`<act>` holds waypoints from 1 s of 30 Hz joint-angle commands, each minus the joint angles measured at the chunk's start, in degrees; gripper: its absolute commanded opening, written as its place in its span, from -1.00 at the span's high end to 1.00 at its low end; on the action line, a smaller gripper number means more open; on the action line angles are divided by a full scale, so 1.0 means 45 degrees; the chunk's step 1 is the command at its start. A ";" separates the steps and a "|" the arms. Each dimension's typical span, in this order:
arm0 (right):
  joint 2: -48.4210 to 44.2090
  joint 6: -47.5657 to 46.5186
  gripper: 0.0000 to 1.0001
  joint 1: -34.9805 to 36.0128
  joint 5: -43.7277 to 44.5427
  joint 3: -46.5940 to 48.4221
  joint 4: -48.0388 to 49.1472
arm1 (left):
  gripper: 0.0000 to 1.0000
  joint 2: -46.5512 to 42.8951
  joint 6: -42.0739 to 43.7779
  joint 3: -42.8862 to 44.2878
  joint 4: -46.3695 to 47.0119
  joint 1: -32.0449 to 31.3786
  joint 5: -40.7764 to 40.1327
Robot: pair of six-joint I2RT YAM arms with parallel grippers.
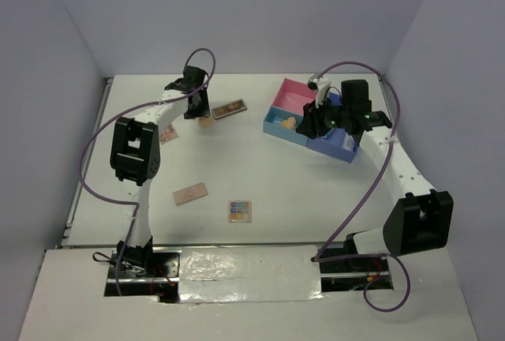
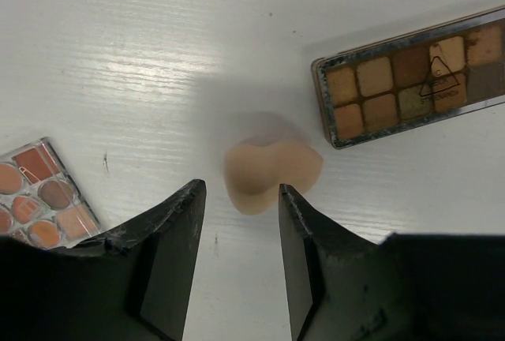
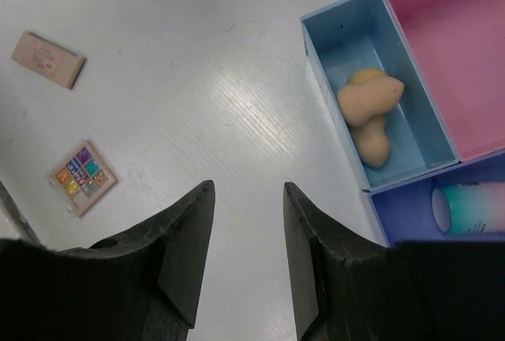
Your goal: Organize the makeup
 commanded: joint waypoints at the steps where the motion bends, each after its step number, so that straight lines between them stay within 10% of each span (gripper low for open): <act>1: -0.0033 -0.0111 0.04 -0.0076 -0.0006 0.0541 -0.0007 | -0.08 0.0362 0.0324 0.0449 -0.0188 0.0113 -0.0320; 11: -0.0169 -0.0131 0.04 -0.0076 0.0013 0.0483 -0.0046 | 0.15 0.1105 -0.0087 0.0743 -0.0286 0.0211 0.0481; 18: -0.0345 -0.0131 0.04 -0.0057 0.0052 0.0365 0.0032 | 1.00 0.0189 -0.0146 -0.0330 0.0221 0.0386 0.1047; 30: -0.0228 0.0045 0.04 -0.0077 0.0013 0.0385 0.0130 | 1.00 -0.4928 -0.1764 -0.6440 0.6231 0.0192 0.6493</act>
